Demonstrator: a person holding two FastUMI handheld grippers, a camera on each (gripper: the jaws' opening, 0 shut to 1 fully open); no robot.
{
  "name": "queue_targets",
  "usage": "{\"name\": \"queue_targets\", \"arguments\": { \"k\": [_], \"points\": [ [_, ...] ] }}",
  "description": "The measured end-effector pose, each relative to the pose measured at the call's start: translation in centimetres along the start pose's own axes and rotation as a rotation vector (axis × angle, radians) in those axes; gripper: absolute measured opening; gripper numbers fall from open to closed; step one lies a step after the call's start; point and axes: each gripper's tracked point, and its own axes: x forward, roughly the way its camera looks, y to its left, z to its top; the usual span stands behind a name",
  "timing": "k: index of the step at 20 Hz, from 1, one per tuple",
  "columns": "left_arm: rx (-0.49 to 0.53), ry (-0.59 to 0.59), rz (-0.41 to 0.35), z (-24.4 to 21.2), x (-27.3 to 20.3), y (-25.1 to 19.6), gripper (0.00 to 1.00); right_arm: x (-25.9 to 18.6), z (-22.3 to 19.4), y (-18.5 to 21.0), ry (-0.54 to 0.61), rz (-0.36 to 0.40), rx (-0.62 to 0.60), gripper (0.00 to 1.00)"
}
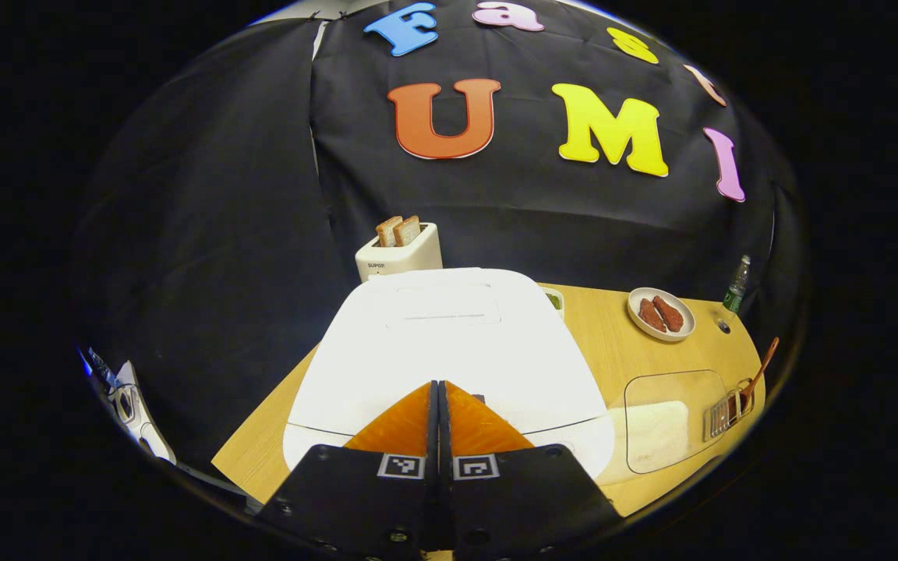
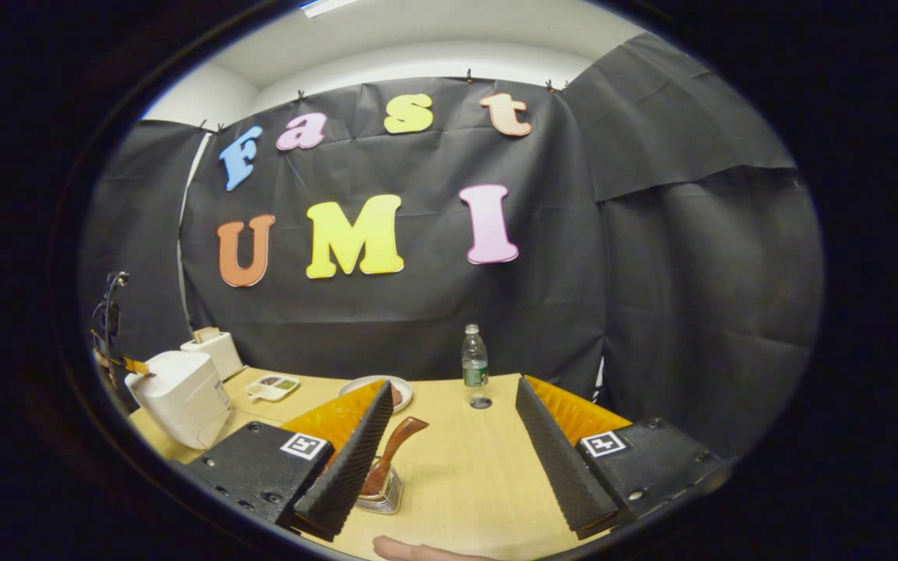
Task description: Close the left gripper, press the button to open the rice cooker; take a wooden spoon from the chopstick holder with the right hand, scoop a spoonful of rice and pour it into the rice cooker, then put the wooden spoon back into the chopstick holder.
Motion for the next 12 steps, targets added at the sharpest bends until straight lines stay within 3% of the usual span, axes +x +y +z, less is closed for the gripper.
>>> {"name": "queue_targets", "arguments": {
  "k": [8,12],
  "points": [
    [-0.002,-0.002,0.003,-0.3,-0.4,0.1,0.0,-2.0,-0.1,1.0,-0.006,0.009,-0.033,0.99],
    [-0.022,-0.131,0.035,3.2,-3.8,1.5,0.0,-3.3,0.1,1.7,-0.006,0.01,-0.048,1.0]
  ]
}}
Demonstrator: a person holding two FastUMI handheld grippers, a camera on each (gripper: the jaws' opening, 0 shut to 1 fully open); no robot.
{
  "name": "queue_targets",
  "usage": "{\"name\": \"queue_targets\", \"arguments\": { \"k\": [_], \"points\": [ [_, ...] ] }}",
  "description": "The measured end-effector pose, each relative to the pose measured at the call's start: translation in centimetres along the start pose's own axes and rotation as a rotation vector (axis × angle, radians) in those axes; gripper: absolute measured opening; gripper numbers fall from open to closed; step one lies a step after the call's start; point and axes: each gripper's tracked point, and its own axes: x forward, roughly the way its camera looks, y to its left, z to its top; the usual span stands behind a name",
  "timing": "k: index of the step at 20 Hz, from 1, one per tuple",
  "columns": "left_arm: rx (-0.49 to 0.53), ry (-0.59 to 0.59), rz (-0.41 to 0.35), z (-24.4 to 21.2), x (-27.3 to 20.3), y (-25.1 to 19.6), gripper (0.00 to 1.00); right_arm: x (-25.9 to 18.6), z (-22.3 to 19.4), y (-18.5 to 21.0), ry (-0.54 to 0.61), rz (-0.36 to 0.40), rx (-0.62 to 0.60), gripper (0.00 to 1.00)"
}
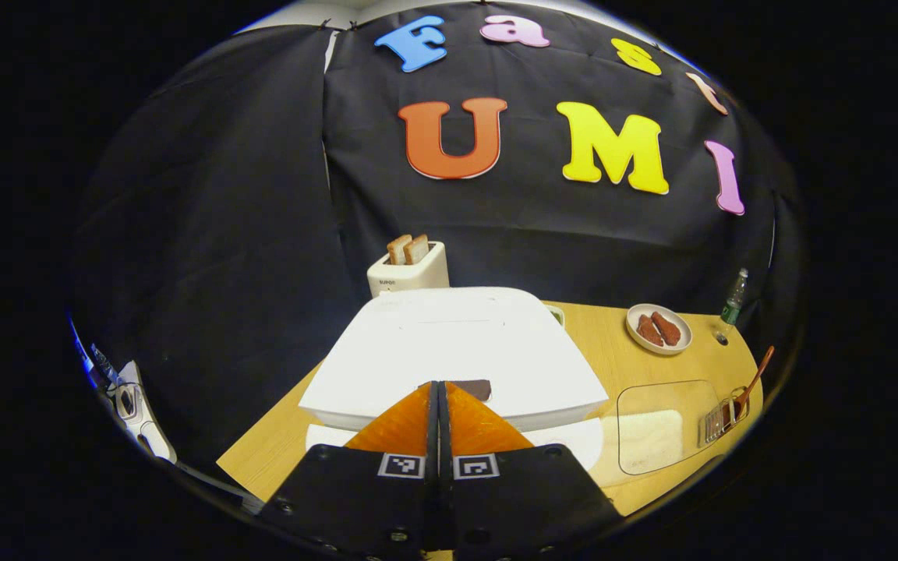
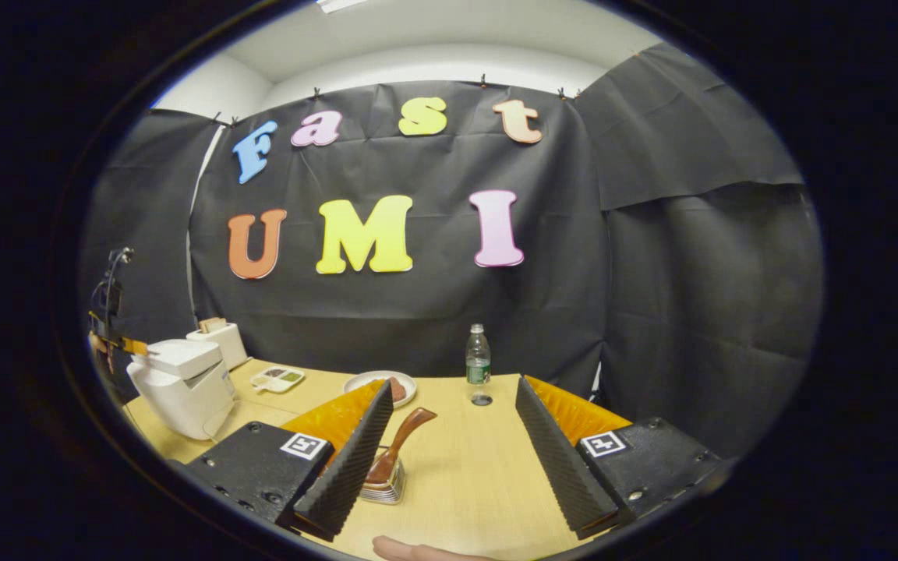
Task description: Close the left gripper, press the button to open the rice cooker; take a wooden spoon from the chopstick holder with the right hand, scoop a spoonful of rice and pour it into the rice cooker, then put the wooden spoon back into the chopstick holder.
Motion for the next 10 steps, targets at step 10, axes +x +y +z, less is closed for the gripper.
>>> {"name": "queue_targets", "arguments": {
  "k": [10],
  "points": [
    [-0.064,-0.189,-0.104,6.5,-13.5,-0.4,0.25,-2.4,-1.4,1.4,0.009,-0.007,-0.006,1.0]
  ]
}}
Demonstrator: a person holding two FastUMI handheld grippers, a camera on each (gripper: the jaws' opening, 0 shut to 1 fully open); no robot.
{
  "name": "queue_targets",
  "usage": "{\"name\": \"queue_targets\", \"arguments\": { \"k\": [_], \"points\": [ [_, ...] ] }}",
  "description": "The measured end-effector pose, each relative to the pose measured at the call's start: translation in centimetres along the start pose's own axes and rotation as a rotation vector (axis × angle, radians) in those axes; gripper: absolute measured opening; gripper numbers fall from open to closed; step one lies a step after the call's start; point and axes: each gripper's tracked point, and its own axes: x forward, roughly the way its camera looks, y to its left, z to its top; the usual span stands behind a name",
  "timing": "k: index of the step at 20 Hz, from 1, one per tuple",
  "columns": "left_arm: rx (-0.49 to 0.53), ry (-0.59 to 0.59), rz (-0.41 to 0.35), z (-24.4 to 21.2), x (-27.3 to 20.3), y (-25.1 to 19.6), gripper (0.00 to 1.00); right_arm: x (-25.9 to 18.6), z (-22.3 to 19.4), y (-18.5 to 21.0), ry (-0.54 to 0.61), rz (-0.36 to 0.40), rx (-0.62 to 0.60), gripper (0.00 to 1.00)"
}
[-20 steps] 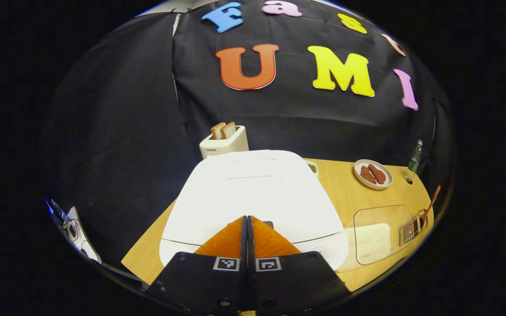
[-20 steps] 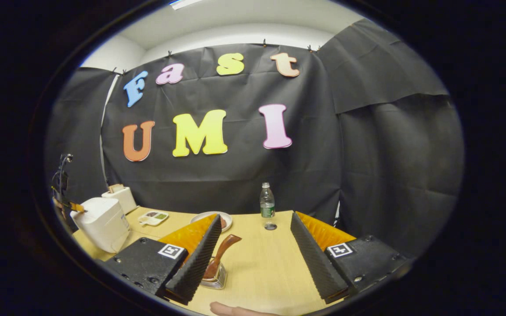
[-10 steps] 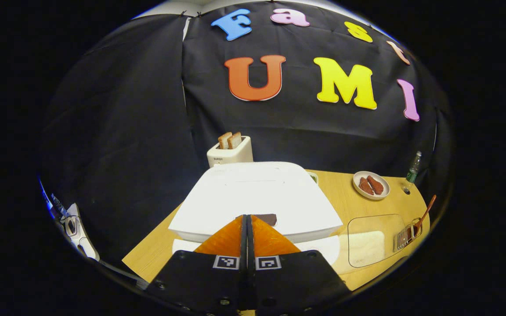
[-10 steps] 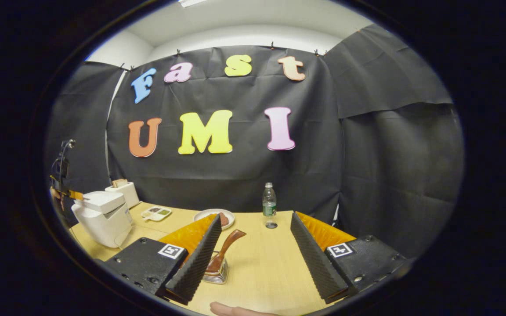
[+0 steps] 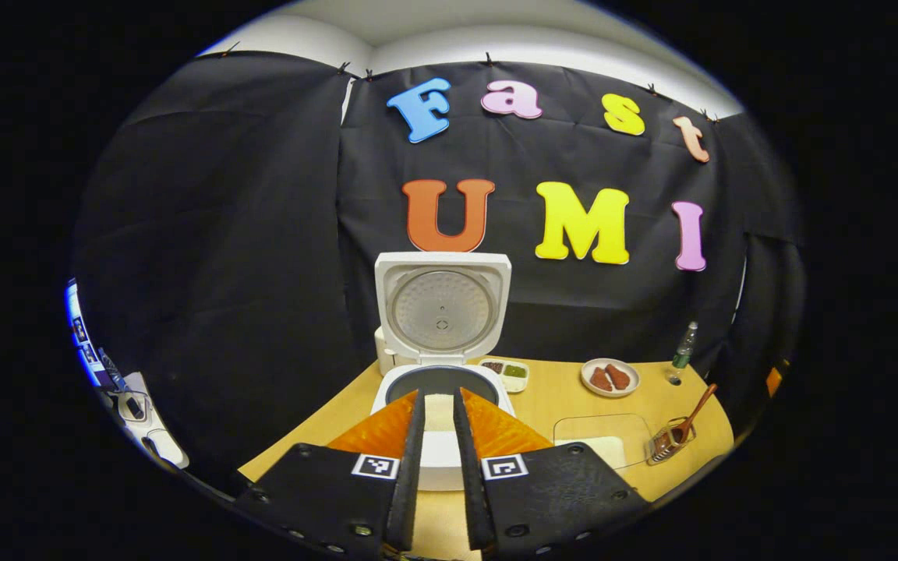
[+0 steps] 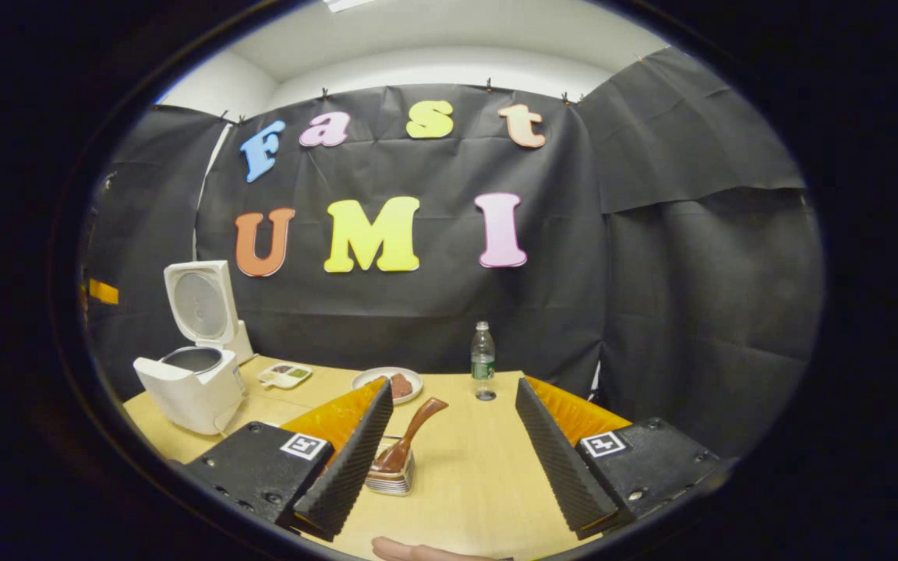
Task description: Close the left gripper, press the button to open the rice cooker; take a wooden spoon from the chopstick holder with the right hand, scoop a spoonful of rice and pour it into the rice cooker, then put the wooden spoon back into the chopstick holder.
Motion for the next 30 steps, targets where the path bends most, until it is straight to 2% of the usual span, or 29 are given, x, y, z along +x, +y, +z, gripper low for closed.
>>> {"name": "queue_targets", "arguments": {
  "k": [3,6,10,13,20,23,28,30],
  "points": [
    [0.005,-0.038,-0.04,1.0,-3.0,-0.7,0.47,0.2,-0.9,-0.1,0.017,-0.009,0.007,1.0],
    [0.008,-0.107,-0.037,2.0,-5.6,-0.9,0.98,1.2,-1.9,0.4,0.038,-0.001,0.021,1.0],
    [0.03,-0.219,-0.008,2.6,-8.5,-0.8,0.97,3.3,-3.7,0.9,0.064,-0.007,0.038,0.99],
    [0.052,-0.255,-0.028,2.1,-10.2,-2.1,0.96,5.1,-4.8,1.5,0.056,-0.005,0.053,0.99],
    [0.097,-0.293,-0.042,-0.5,-13.1,-4.9,0.96,11.1,-9.3,3.7,0.123,0.019,0.14,1.0],
    [0.086,-0.299,-0.078,-1.4,-14.5,-6.2,0.95,13.8,-11.8,4.6,0.189,0.03,0.205,0.99],
    [0.076,-0.266,-0.082,-3.3,-14.9,-4.9,0.95,17.4,-15.1,6.7,0.292,0.075,0.264,1.0],
    [0.069,-0.251,-0.072,-3.8,-14.8,-4.0,0.95,18.4,-16.0,6.7,0.322,0.055,0.306,1.0]
  ]
}}
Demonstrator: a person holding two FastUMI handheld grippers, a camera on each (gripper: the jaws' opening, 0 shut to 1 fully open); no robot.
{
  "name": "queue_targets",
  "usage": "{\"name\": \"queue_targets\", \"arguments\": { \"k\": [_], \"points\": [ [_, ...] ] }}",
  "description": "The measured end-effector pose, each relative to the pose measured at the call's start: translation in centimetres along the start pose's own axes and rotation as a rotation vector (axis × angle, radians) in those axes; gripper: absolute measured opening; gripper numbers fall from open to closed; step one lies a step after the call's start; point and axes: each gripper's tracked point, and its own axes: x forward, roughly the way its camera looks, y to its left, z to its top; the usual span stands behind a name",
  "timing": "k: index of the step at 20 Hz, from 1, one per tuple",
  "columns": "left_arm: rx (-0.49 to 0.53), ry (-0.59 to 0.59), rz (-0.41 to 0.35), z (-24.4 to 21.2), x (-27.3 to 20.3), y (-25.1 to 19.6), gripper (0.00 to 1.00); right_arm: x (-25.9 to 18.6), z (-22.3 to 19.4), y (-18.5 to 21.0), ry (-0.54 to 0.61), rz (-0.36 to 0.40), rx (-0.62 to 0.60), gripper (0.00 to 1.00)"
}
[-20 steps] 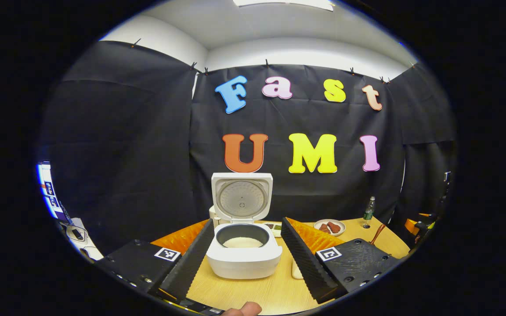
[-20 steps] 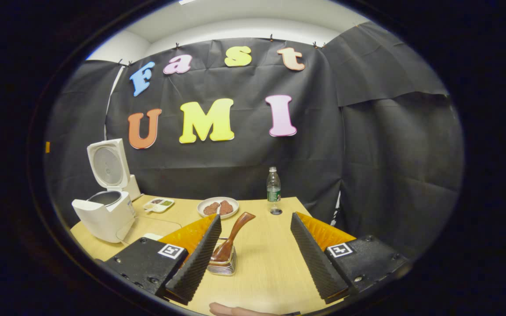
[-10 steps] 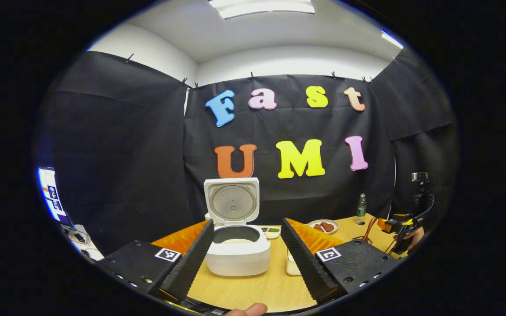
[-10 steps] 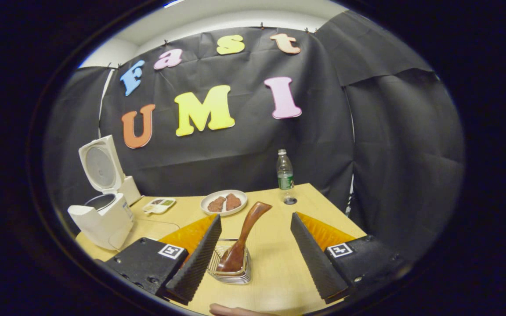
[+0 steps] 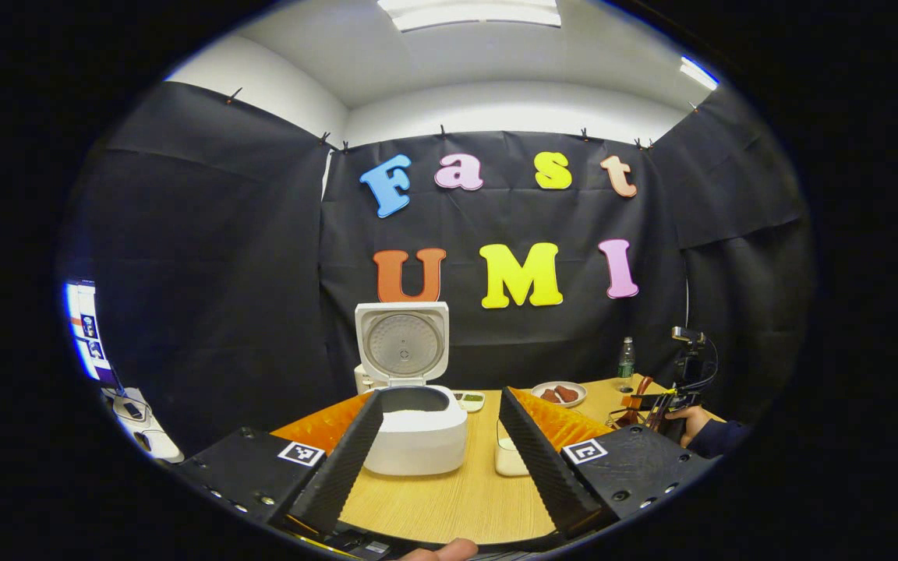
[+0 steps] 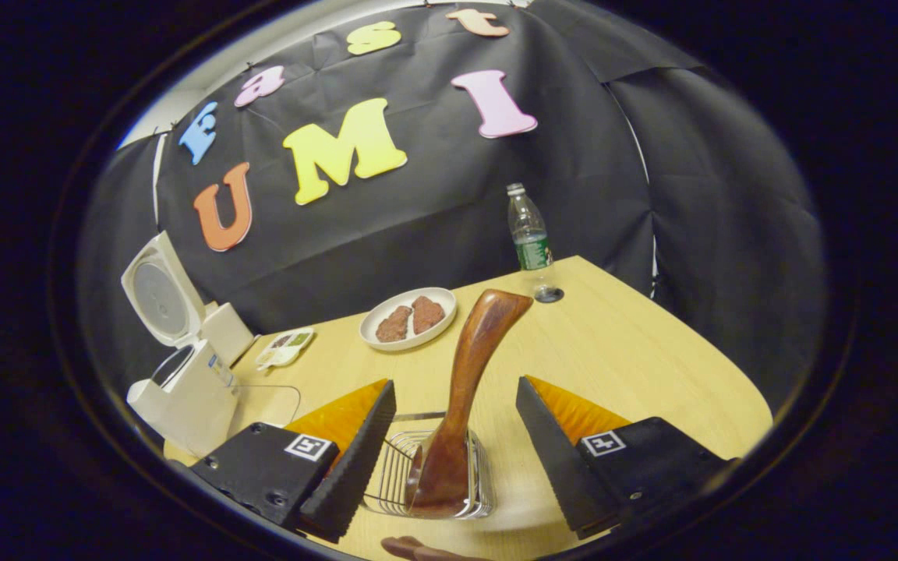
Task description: Close the left gripper, press the button to open the rice cooker; take a wooden spoon from the chopstick holder with the right hand, scoop a spoonful of rice and pour it into the rice cooker, then put the wooden spoon back into the chopstick holder.
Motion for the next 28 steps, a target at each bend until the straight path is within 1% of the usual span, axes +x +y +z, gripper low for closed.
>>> {"name": "queue_targets", "arguments": {
  "k": [1,2,3,4,5,6,7,8,10,11,12,17,18,20,21,22,24,28],
  "points": [
    [-0.002,0.004,0.006,-0.1,0.0,0.5,0.95,0.4,-0.4,0.7,0.015,0.024,0.028,1.0],
    [-0.004,0.004,0.009,-0.2,0.0,0.9,0.96,0.7,-0.6,1.3,0.024,0.053,0.052,0.97],
    [-0.003,0.008,0.008,-0.4,0.0,1.0,0.96,0.6,-0.4,2.1,0.019,0.085,0.069,0.87],
    [0.001,0.017,0.01,-0.8,-0.1,1.3,0.96,0.9,-0.4,1.4,0.014,0.052,0.077,0.7],
    [-0.001,0.022,0.012,-1.2,-0.2,1.6,0.96,0.5,0.2,0.8,0.007,0.025,0.081,0.45],
    [-0.01,0.024,0.005,-1.2,-0.3,1.6,0.96,0.0,0.2,0.9,0.011,0.02,0.084,0.21],
    [-0.024,0.029,-0.001,-1.3,-0.3,1.7,0.95,0.5,0.4,1.4,0.01,0.048,0.066,0.2],
    [-0.036,0.032,0.0,-1.5,-0.1,2.1,0.95,-0.4,0.7,1.8,-0.003,0.047,0.046,0.18],
    [-0.05,0.031,0.008,-1.7,0.0,2.7,0.95,-1.8,2.7,2.5,-0.052,0.056,0.005,0.18],
    [-0.055,0.03,0.012,-1.8,0.1,2.8,0.95,-2.7,3.7,3.2,-0.078,0.064,-0.025,0.15],
    [-0.057,0.034,0.007,-2.1,0.0,2.8,0.95,-3.6,4.5,3.8,-0.106,0.066,-0.056,0.17],
    [-0.04,0.05,0.006,-3.1,-0.1,3.1,0.95,-7.3,8.0,7.4,-0.235,0.073,-0.171,0.18],
    [-0.039,0.049,0.003,-3.0,-0.2,3.0,0.95,-7.9,8.8,8.1,-0.267,0.064,-0.186,0.18],
    [-0.049,0.042,-0.027,-2.9,-0.5,2.2,0.94,-9.0,9.7,8.2,-0.329,-0.004,-0.232,0.17],
    [-0.052,0.035,-0.041,-2.7,-0.5,1.8,0.94,-9.6,10.2,9.0,-0.365,-0.022,-0.267,0.17],
    [-0.051,0.032,-0.052,-2.6,-0.6,1.7,0.95,-10.1,10.5,10.2,-0.398,-0.024,-0.303,0.18],
    [-0.042,0.028,-0.055,-2.5,-0.7,1.8,0.95,-10.1,9.7,12.9,-0.42,0.003,-0.374,0.16],
    [-0.042,0.022,-0.058,-2.6,-0.8,1.7,0.95,-9.5,7.5,17.0,-0.403,0.062,-0.406,0.14]
  ]
}}
